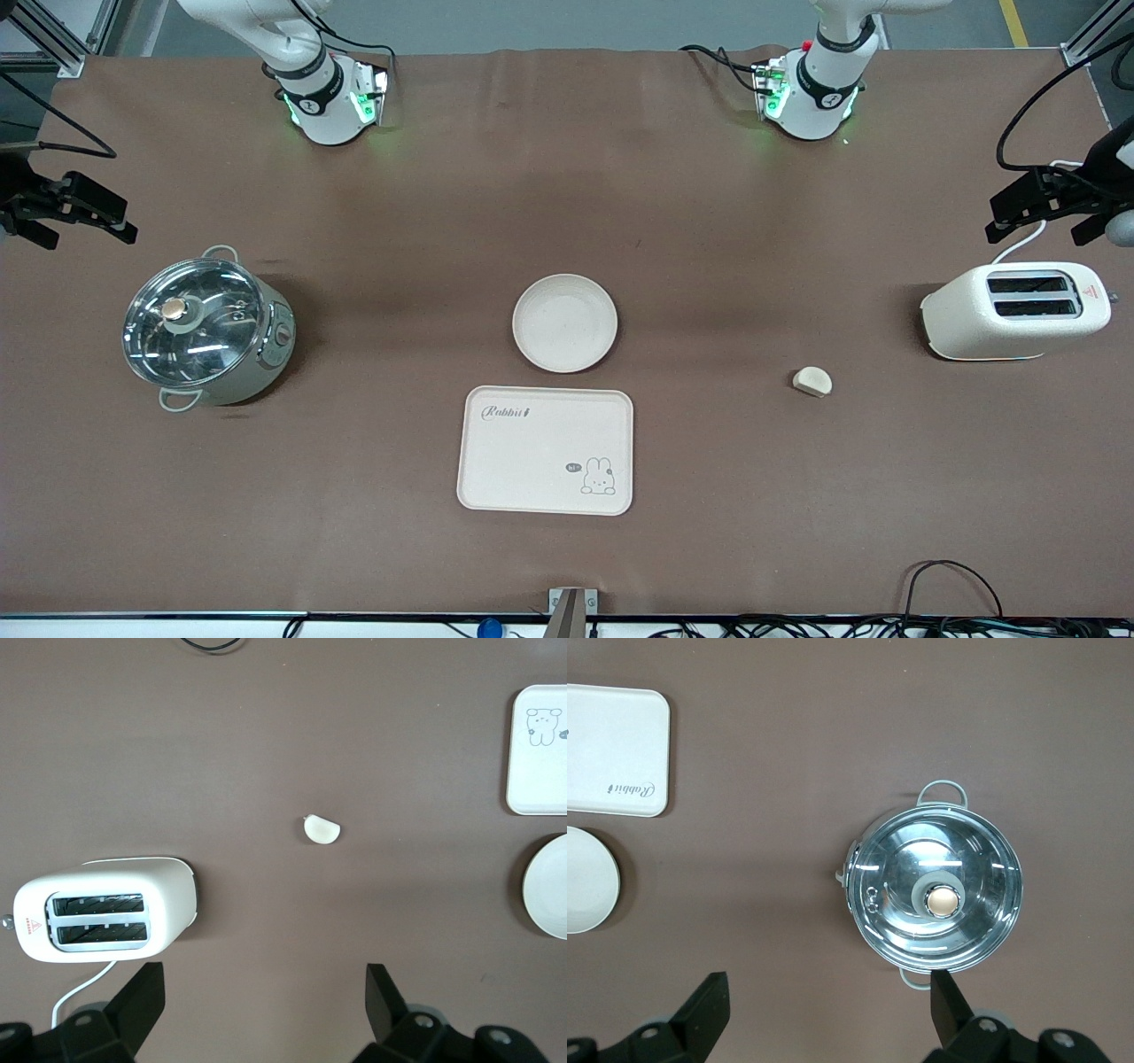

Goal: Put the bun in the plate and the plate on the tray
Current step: 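Reach the left gripper down and grasp the white bun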

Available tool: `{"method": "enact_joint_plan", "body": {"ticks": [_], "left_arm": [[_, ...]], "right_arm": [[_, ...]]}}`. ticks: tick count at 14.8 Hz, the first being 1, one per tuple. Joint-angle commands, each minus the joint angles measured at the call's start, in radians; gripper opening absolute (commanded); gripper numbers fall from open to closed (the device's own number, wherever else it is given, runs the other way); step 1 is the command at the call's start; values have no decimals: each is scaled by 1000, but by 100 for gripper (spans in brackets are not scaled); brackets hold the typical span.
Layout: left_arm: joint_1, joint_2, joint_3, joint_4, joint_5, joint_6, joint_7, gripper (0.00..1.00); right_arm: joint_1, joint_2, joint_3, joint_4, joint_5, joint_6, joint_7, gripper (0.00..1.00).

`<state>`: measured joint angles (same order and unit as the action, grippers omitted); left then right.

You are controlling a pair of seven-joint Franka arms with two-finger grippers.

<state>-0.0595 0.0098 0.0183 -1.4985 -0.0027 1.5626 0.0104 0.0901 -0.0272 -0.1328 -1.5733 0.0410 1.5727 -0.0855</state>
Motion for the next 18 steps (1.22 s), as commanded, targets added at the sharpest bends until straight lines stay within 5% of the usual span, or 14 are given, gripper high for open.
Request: {"method": "enact_joint_plan", "body": {"ticks": [1, 4, 8, 11, 16, 18], "left_arm": [[-14, 12, -1, 21, 51, 1, 25, 100], [-20, 25, -29, -5, 82, 5, 10, 100], [-40, 249, -38, -78, 72, 121, -47, 100], [-40, 403, -55, -126, 10, 354, -98, 100], [-34, 440, -84, -455, -3, 892, -136, 100], [-28, 466, -84, -522, -2, 1016, -125, 100]], "right_arm": [[-4, -14, 5, 2, -6, -11, 7, 100], [-1, -13, 5, 4, -4, -13, 7, 100], [2, -13, 7, 6, -1, -13, 7, 100], [8, -8, 7, 4, 22, -7, 7, 100], [43, 52, 7, 4, 57, 47, 6, 100], [62, 88, 7, 6, 59, 75, 7, 100]]}}
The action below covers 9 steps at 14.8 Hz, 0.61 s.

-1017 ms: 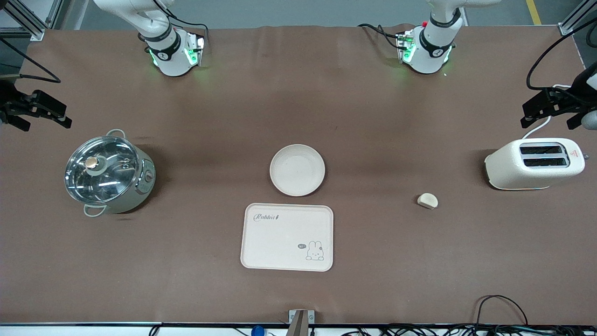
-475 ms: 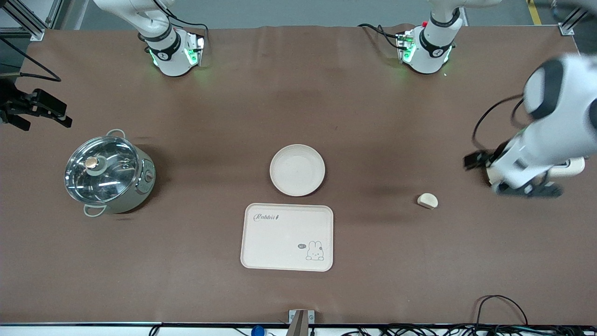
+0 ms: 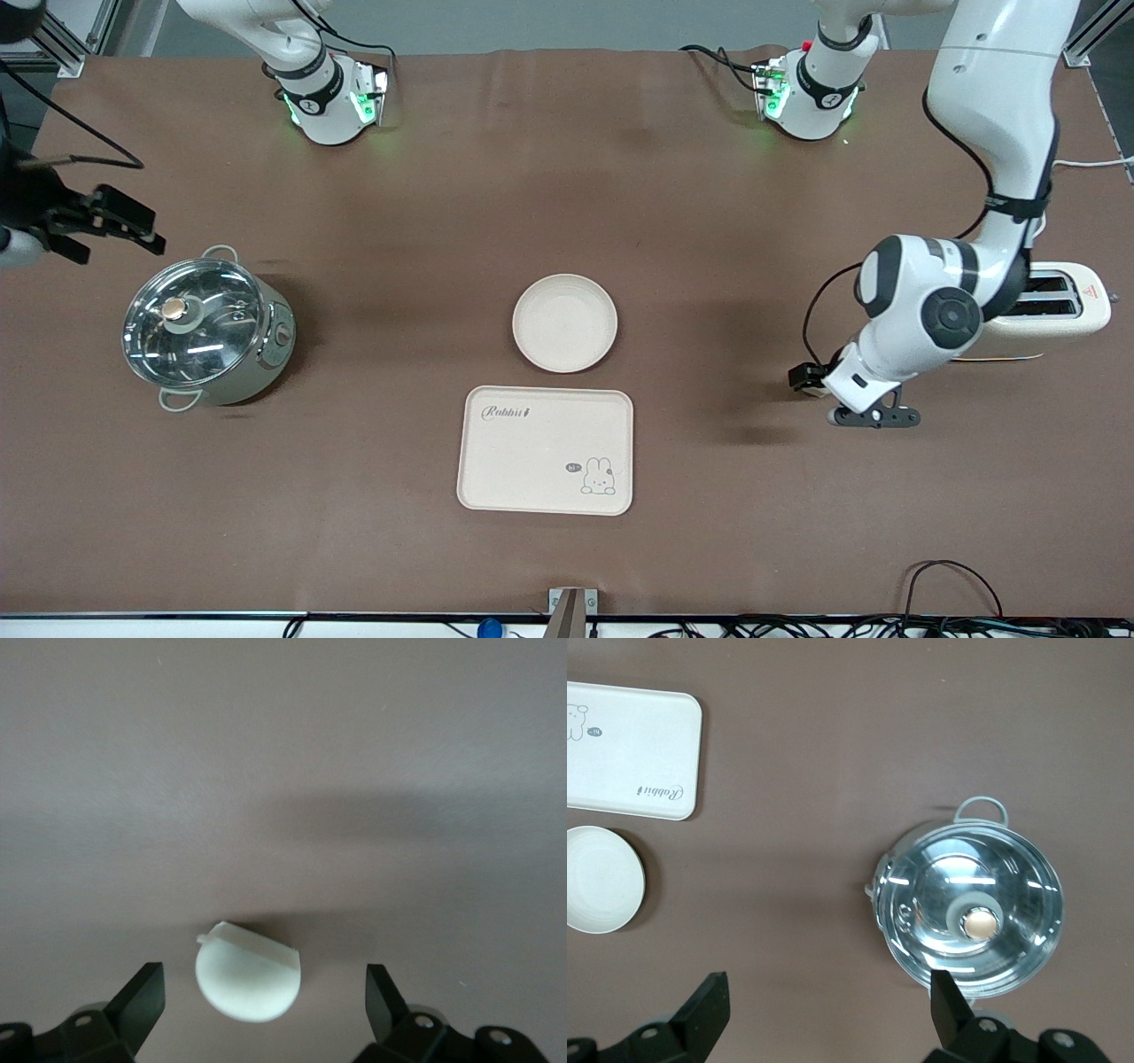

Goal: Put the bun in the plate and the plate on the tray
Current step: 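Reach the left gripper down and grasp the white bun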

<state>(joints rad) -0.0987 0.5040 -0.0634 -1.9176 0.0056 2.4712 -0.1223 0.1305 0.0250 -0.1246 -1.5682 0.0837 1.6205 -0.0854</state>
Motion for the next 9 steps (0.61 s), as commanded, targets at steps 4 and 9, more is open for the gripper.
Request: {"method": "enact_joint_plan", "body": {"ticks": [4, 9], "left_arm": [[22, -12, -4, -129, -10, 117, 16, 49], [20, -1, -6, -121, -7, 120, 20, 1]], "right_arm": [[78, 79, -1, 2, 16, 87, 7, 100], [103, 111, -1, 4, 16, 134, 7, 100]]}}
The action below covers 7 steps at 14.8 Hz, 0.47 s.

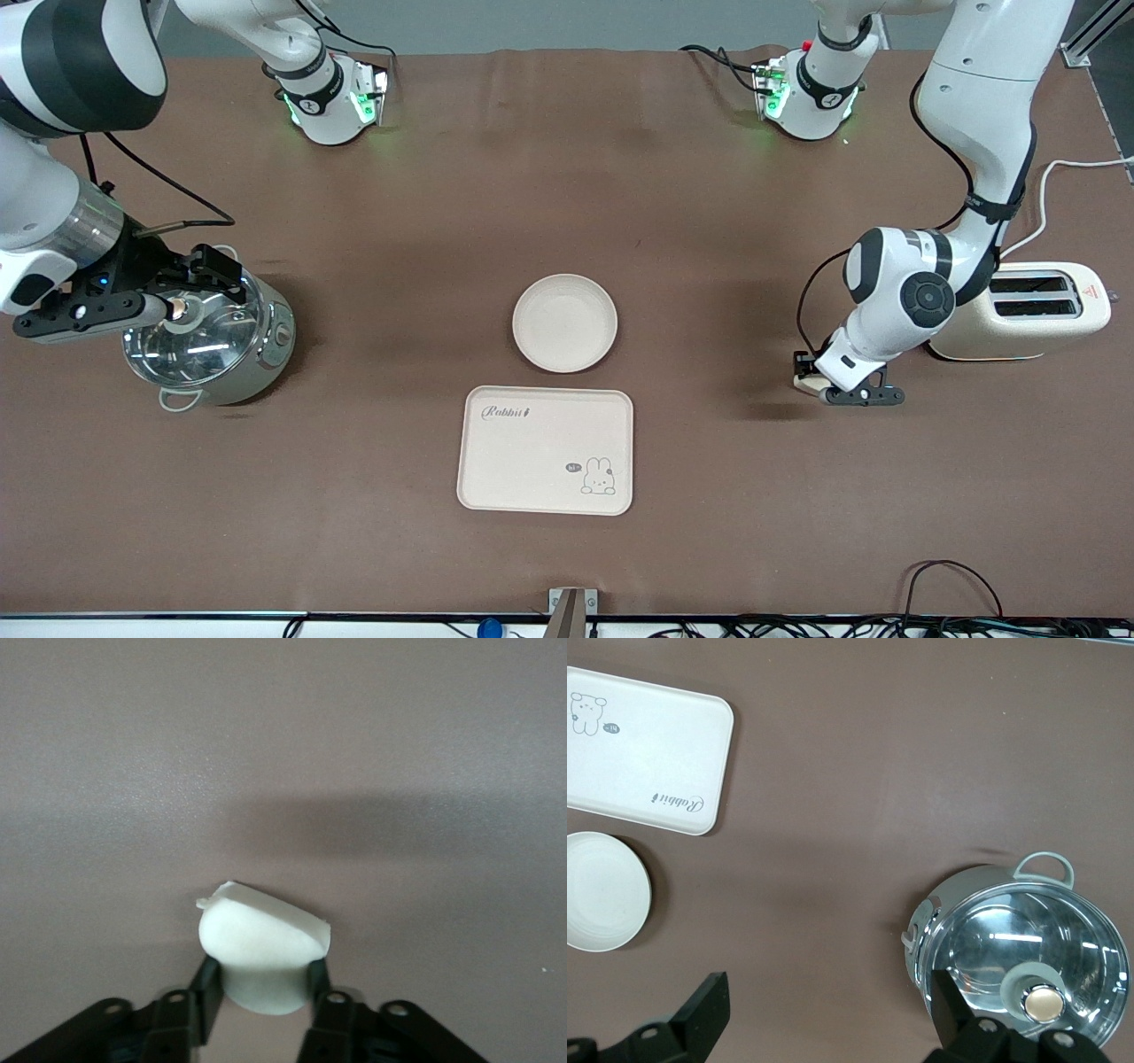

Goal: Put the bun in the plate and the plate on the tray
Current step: 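Reach the left gripper down and grasp the white bun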

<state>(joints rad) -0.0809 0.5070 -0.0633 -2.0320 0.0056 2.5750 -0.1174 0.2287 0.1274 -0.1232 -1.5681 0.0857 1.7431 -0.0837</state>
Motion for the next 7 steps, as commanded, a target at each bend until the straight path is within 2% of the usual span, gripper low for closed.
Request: {"method": "enact_joint_plan", "body": {"ticks": [1, 4, 5, 7], "left_arm": [[1, -5, -7, -5, -7, 16, 15, 0], [-13, -36, -30, 5, -10, 4, -14, 0], [-14, -57, -64, 18, -12, -31, -52, 0], [-20, -62, -145, 111, -9, -181, -210, 0]], "right_arm": [[4, 20, -3, 6, 14, 21, 7, 100], [8, 35, -3, 28, 16, 27, 7, 100], [15, 37, -3, 28, 14, 27, 7, 100], [20, 50, -3, 28, 14, 36, 7, 100]]}}
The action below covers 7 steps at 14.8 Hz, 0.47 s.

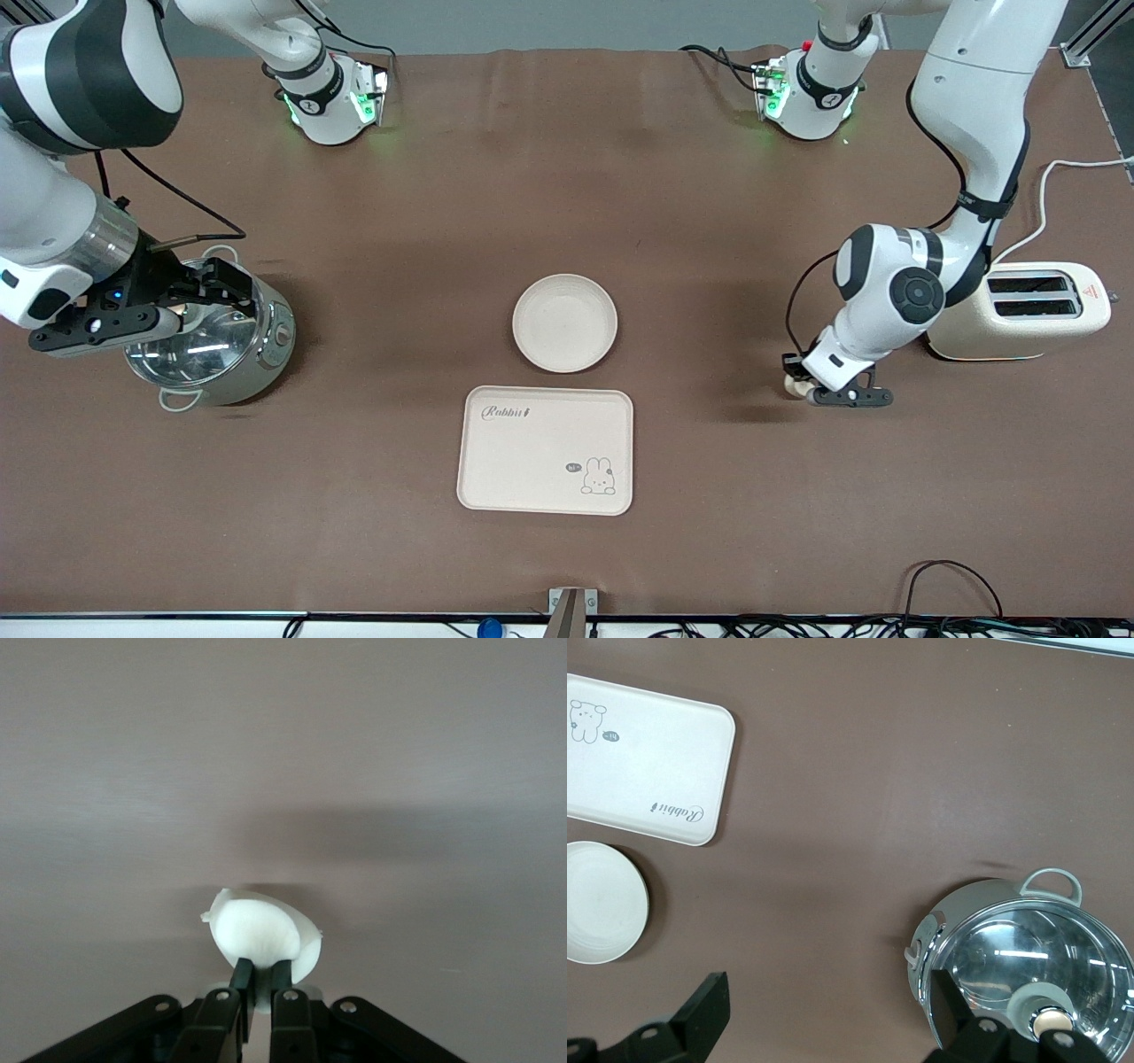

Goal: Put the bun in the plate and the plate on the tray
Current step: 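Reach the left gripper down and grasp the white bun, then carry the bun with the left gripper and lower it onto the plate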

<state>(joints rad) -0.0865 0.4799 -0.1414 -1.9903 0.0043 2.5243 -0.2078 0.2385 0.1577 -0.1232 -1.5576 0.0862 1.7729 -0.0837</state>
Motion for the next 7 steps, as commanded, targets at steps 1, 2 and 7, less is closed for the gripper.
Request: {"method": "enact_joint_plan", "body": {"ticks": [1, 2, 7], "left_arm": [[-25, -27, -122, 123, -4, -184, -199, 0], [-56, -23, -153, 169, -1, -229, -287, 0], [-346, 118, -158, 339, 2, -276, -792, 0]], "right_arm": [[10, 26, -3, 18, 15, 16, 7, 100], [10, 34, -3, 18, 15, 22, 7, 100], [28, 83, -3, 16, 20, 98, 5, 100]]}}
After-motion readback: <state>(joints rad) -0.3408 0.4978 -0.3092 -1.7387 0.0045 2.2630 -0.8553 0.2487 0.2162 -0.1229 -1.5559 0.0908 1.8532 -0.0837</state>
